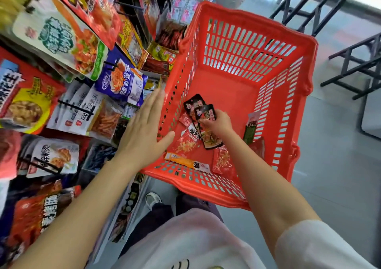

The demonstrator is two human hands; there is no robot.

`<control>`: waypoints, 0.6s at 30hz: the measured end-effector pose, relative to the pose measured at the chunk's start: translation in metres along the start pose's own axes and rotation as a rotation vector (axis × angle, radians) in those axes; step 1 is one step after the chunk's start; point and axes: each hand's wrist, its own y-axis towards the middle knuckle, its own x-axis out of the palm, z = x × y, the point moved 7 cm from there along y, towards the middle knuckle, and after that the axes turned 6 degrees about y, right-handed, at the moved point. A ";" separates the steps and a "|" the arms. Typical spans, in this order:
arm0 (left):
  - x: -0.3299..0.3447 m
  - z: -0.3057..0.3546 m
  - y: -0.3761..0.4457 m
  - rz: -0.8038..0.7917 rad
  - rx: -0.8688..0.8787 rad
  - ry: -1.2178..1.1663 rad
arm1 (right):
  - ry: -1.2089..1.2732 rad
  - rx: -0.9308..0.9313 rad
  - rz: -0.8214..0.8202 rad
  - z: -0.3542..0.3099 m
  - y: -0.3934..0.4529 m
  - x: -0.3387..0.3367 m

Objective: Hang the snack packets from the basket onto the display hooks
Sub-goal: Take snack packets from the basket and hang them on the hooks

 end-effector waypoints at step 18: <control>0.001 -0.002 -0.007 -0.010 -0.053 -0.122 | 0.459 0.020 -0.069 -0.006 0.012 -0.001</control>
